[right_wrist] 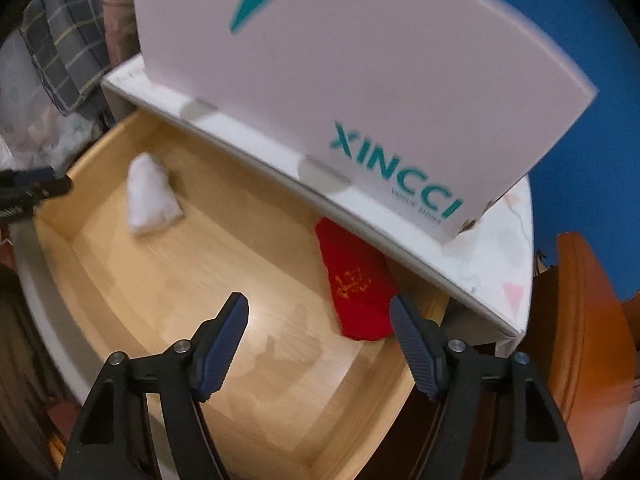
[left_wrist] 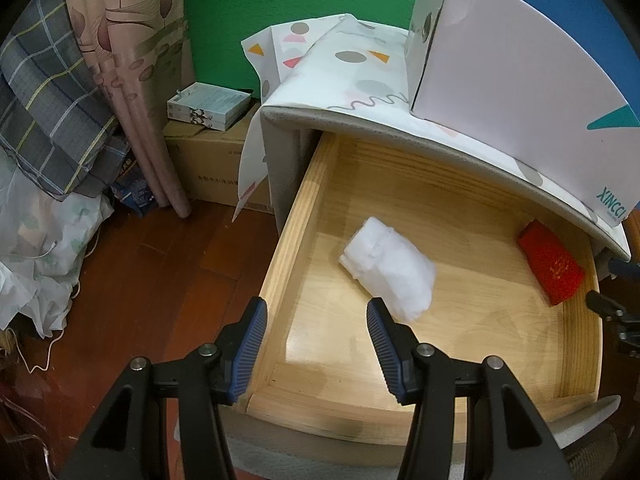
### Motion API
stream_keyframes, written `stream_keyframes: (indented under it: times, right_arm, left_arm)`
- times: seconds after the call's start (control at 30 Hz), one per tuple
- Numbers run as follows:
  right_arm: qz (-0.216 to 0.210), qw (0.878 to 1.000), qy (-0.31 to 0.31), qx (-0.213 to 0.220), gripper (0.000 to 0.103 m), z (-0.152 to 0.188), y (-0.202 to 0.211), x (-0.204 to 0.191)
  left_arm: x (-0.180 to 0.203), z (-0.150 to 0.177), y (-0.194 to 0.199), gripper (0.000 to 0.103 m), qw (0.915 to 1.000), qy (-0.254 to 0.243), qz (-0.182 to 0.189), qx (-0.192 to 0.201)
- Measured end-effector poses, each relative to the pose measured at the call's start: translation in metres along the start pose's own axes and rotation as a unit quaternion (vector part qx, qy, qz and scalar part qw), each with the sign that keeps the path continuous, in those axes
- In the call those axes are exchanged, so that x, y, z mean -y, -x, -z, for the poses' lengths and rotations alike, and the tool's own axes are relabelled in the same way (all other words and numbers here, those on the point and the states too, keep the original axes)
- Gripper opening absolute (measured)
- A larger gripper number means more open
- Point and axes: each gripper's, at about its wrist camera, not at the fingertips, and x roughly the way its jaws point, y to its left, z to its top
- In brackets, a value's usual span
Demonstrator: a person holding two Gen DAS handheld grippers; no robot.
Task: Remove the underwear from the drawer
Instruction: 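Move the right gripper back down into the drawer toward the red cloth, then grasp the red folded cloth with the gold print with the right gripper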
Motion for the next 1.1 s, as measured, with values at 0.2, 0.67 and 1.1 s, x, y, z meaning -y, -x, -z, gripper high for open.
stream_keyframes:
  times: [0.2,0.67,1.1]
  right_arm:
    - [0.012,0.999,0.022,-0.021,0.070,0.004,-0.029,0.003]
    - [0.038,0.998,0.045,-0.032,0.073,-0.001,-0.061,0.000]
    - [0.057,0.993,0.067,-0.084,0.073,-0.004,-0.084,-0.014]
  left_arm:
    - [-0.001,-0.001,0.000,0.053,1.0000,0.002,0.001,-0.002]
    - [-0.001,0.000,-0.002,0.053,1.0000,0.001,0.000,-0.006]
    - [0.001,0.001,-0.003,0.053,1.0000,0.000,0.000,-0.006]
